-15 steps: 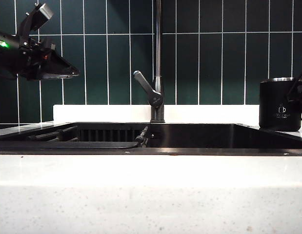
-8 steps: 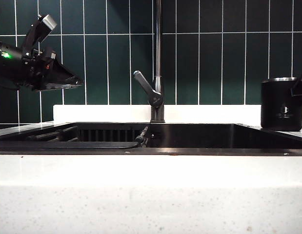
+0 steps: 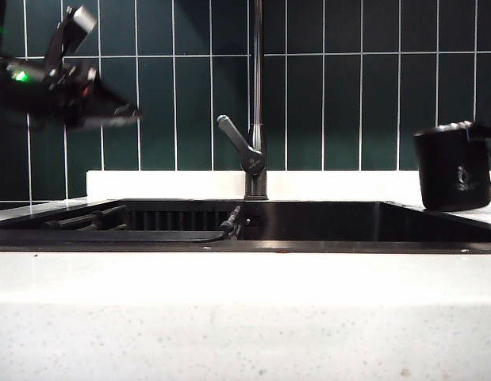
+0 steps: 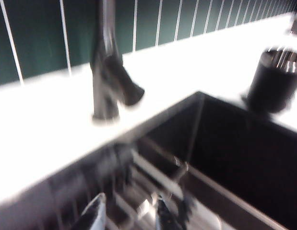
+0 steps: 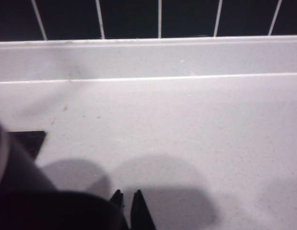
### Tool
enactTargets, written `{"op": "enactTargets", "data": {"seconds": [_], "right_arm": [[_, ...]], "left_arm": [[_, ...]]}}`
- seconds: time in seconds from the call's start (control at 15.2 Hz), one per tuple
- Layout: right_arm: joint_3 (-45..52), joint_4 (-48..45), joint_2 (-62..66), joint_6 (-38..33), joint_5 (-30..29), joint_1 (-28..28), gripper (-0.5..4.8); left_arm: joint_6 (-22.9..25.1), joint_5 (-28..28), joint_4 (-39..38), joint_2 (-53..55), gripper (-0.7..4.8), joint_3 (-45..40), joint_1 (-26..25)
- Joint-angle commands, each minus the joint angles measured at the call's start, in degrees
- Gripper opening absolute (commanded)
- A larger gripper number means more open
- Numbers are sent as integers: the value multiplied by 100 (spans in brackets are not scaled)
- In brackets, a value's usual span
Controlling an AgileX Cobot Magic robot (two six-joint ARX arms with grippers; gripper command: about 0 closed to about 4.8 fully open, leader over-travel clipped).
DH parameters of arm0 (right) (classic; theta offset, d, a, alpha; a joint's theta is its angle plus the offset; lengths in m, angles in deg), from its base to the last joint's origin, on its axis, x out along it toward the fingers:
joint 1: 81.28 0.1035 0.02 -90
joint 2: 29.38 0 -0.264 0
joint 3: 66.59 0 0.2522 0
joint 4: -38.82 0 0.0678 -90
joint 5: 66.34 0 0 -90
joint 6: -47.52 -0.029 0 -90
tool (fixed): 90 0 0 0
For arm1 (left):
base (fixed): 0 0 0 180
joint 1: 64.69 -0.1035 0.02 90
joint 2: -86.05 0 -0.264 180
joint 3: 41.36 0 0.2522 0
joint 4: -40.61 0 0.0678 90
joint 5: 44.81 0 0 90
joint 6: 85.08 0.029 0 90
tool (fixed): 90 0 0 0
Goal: Pick up the mug next to the sink, go to the faucet to get some water, pour the water into the sink, and finally put the mug back to its place.
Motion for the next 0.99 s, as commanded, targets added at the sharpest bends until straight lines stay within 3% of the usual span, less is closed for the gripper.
{"op": "enactTargets", "data": {"seconds": [0.07,0.26,0.4,0.73,0.86,0.99], "right_arm": [[-7,-109,-356,-57,-385,31,16],[-9,-114,-669,-105,-553,105,9],[-195,-37,-713,-413,-970,271,9],[-1888,1740,-494,-437,-1161,1285,8],[-2455,2291,-273,-437,-1158,1606,8],[-2846,2728,-103,-439,-1161,1856,8]], "left_arm": [[-472,446,15,575,130,1010,63],[-595,1025,-319,1220,130,1904,240],[-612,1250,-516,1554,130,2337,363],[-439,1178,-542,2382,133,3359,420],[-352,1185,-599,2774,185,3779,428],[-343,1163,-638,3093,187,4131,433]]}}
